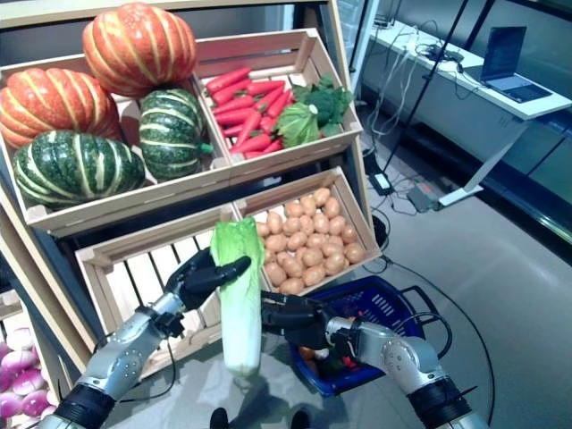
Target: Put vegetables into the basket
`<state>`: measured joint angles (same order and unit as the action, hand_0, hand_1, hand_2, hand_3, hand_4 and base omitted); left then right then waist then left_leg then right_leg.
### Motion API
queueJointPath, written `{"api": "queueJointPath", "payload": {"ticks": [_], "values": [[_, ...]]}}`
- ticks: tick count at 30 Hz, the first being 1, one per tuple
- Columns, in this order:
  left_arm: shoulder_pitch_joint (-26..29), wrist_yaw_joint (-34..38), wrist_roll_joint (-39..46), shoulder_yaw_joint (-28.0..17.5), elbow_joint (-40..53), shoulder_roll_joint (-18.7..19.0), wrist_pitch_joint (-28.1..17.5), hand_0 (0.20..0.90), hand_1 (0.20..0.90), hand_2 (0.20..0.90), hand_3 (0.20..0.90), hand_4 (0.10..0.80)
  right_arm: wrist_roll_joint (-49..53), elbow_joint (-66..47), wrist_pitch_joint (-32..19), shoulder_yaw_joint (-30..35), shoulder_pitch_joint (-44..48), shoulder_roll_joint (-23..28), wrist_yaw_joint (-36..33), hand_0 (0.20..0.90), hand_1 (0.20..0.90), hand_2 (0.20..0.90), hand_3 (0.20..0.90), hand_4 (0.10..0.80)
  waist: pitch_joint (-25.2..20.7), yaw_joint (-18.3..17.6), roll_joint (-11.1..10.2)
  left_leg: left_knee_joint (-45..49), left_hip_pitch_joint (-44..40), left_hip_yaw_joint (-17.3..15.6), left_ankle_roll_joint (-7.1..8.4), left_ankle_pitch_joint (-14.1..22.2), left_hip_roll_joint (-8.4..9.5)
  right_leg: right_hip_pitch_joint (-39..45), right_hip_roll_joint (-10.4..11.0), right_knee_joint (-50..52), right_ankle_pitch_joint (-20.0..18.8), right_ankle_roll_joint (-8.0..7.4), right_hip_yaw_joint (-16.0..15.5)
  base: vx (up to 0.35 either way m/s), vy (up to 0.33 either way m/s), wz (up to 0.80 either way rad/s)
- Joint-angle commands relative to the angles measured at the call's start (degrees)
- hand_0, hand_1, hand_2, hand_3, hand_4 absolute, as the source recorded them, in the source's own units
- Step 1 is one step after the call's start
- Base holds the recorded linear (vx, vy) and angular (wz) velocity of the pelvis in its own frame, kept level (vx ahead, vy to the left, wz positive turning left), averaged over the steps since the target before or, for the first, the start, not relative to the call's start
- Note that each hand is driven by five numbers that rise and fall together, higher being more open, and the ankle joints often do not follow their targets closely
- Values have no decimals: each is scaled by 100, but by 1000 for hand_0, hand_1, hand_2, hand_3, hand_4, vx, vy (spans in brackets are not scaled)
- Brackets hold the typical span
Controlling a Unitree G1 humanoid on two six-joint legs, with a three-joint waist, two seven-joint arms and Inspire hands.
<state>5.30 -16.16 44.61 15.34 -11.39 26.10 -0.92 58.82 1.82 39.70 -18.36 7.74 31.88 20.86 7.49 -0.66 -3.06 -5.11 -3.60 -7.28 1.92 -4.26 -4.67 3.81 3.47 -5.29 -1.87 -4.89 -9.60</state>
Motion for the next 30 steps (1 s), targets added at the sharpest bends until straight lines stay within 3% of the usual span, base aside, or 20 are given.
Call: {"api": "queueJointPath", "payload": {"ticks": [1, 13, 30], "values": [[714, -353, 114, -60, 200, -61, -509, 300, 300, 300, 300, 400, 354, -664, -156, -82, 323, -45, 777, 900, 900, 900, 900, 800, -308, 55, -131, 11, -120, 252, 259, 363, -136, 138, 327, 29, -131, -309, -43, 0, 0, 0], [581, -483, 22, -200, -47, -30, -564, 300, 300, 300, 300, 400, 623, -656, -482, 151, 188, -92, 868, 900, 900, 900, 900, 800, -312, 59, -107, 11, -111, 255, 264, 354, -141, 132, 329, 29, -131, -317, -46, 0, 0, 0], [525, -637, 74, -325, -328, -83, -625, 300, 300, 300, 300, 400, 1214, -658, -205, 421, 165, -299, 1332, 900, 900, 900, 900, 800, -287, 71, -110, 11, -101, 246, 277, 372, -156, 138, 337, 29, -114, -321, -87, 0, 0, 0]]}}
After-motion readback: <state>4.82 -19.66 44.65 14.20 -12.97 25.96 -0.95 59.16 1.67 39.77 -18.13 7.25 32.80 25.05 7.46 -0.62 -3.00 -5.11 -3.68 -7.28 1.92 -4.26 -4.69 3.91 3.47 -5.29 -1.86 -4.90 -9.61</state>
